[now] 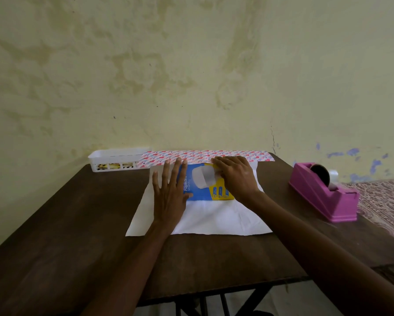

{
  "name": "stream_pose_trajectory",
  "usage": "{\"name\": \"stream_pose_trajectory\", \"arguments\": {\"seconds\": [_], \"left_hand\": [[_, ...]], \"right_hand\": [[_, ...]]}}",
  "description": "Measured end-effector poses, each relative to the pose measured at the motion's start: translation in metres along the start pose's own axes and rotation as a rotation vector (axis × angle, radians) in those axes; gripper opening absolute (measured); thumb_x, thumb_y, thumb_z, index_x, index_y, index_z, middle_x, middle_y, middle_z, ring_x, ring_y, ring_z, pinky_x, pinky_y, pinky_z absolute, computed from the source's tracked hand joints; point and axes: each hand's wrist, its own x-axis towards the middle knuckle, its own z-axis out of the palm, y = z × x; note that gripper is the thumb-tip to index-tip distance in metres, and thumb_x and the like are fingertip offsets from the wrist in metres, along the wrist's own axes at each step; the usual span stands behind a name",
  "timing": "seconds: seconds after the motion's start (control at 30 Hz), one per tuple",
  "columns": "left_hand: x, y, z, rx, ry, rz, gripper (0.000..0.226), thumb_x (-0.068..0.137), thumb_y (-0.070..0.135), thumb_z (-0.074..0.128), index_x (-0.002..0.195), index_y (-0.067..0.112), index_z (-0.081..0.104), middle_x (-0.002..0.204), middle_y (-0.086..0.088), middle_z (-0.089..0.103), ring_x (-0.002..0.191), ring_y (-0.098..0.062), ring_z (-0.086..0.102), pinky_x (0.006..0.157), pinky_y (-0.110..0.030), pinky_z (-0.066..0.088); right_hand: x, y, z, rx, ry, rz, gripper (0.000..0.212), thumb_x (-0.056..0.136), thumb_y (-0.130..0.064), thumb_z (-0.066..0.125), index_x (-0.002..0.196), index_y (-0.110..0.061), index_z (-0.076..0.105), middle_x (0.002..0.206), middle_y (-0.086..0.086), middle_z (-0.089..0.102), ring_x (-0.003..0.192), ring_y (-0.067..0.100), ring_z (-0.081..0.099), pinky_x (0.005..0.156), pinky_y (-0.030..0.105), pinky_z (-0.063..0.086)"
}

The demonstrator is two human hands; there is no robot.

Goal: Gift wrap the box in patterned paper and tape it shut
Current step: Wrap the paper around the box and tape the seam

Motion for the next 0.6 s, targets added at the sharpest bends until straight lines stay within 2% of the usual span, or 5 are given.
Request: {"name": "stream_pose_trajectory", "arguments": {"seconds": [0.2, 0.4, 0.6], "left_hand": [[-0.0005, 0.0004, -0.0013, 0.035, 0.013, -0.028, 0.114, 0.064, 0.054, 0.080, 0.152, 0.016, 0.018, 0.158, -0.007, 0.020, 0.145, -0.032, 0.016, 0.114, -0.057, 0.019], [-0.0015, -0.0001, -0.0014, 0.031, 0.011, -0.044, 0.115, 0.063, 0.056, 0.080, 0.151, 0.019, 0.017, 0.156, -0.009, 0.027, 0.143, -0.034, 0.019, 0.113, -0.056, 0.022], [-0.0013, -0.0007, -0.0006, 0.011, 0.026, -0.046, 0.111, 0.063, 0.056, 0.081, 0.150, 0.019, 0.023, 0.155, -0.010, 0.029, 0.142, -0.034, 0.019, 0.112, -0.057, 0.023]], "right_hand": [[0.0016, 0.0019, 0.0013, -0.039, 0.010, -0.015, 0.062, 0.065, -0.004, 0.084, 0.124, -0.013, 0.066, 0.120, 0.008, 0.070, 0.106, 0.032, 0.067, 0.094, 0.046, 0.049], [-0.0057, -0.0027, 0.0093, -0.032, -0.083, -0.002, 0.091, 0.050, -0.004, 0.090, 0.134, -0.013, 0.058, 0.131, 0.009, 0.064, 0.116, 0.033, 0.062, 0.098, 0.048, 0.046], [-0.0030, -0.0056, 0.0080, -0.049, -0.073, 0.007, 0.086, 0.051, -0.002, 0.088, 0.131, -0.013, 0.060, 0.128, 0.010, 0.065, 0.114, 0.033, 0.062, 0.099, 0.048, 0.046]]}}
